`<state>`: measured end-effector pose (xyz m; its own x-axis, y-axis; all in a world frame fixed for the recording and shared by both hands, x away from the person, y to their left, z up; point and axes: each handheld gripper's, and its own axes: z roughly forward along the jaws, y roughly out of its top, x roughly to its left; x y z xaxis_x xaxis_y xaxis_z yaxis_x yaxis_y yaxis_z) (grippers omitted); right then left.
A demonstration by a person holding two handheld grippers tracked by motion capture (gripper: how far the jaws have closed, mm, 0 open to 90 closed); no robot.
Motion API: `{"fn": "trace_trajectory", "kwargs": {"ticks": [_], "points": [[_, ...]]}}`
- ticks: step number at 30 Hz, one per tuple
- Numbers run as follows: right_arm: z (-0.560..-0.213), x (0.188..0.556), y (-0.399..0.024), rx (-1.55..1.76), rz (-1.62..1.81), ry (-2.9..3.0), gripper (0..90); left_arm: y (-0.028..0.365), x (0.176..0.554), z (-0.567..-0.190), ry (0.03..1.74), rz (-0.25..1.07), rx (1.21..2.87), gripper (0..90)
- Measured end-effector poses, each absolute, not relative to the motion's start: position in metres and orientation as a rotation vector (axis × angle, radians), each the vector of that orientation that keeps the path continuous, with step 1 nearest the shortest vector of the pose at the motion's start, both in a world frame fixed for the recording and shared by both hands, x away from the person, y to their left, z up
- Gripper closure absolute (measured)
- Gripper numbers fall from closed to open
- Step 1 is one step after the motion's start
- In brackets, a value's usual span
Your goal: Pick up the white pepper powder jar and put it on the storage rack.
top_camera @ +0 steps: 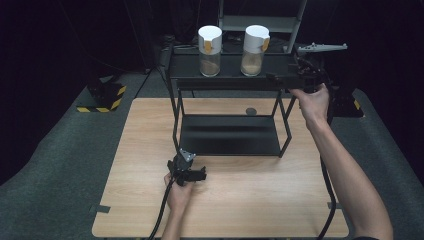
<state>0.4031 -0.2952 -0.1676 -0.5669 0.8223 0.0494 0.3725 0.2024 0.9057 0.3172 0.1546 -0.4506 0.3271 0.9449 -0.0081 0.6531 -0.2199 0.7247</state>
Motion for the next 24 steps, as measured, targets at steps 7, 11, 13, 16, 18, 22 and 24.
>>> {"fn": "trace_trajectory", "kwargs": {"ticks": [7, 11, 13, 16, 18, 22, 24], "points": [[-0.174, 0.397, -0.302, 1.096, 1.315, 2.041, 10.7, 0.155, 0.317, -0.451, 1.401, 0.594, 1.963, 5.0], [-0.176, 0.393, -0.305, 1.093, 1.322, 2.038, 10.8, 0.155, 0.317, -0.451, 1.402, 0.593, 1.96, 5.0], [-0.177, 0.391, -0.305, 1.084, 1.318, 2.037, 10.8, 0.155, 0.317, -0.451, 1.403, 0.591, 1.959, 5.0], [-0.178, 0.387, -0.304, 1.069, 1.312, 2.043, 10.9, 0.155, 0.317, -0.451, 1.402, 0.59, 1.961, 5.0], [-0.178, 0.385, -0.304, 1.054, 1.305, 2.051, 10.9, 0.155, 0.317, -0.451, 1.403, 0.591, 1.96, 5.0], [-0.182, 0.381, -0.303, 1.039, 1.298, 2.061, 10.9, 0.155, 0.317, -0.451, 1.402, 0.591, 1.962, 5.0], [-0.183, 0.38, -0.302, 1.036, 1.289, 2.066, 10.9, 0.155, 0.318, -0.45, 1.4, 0.59, 1.968, 5.0]]}}
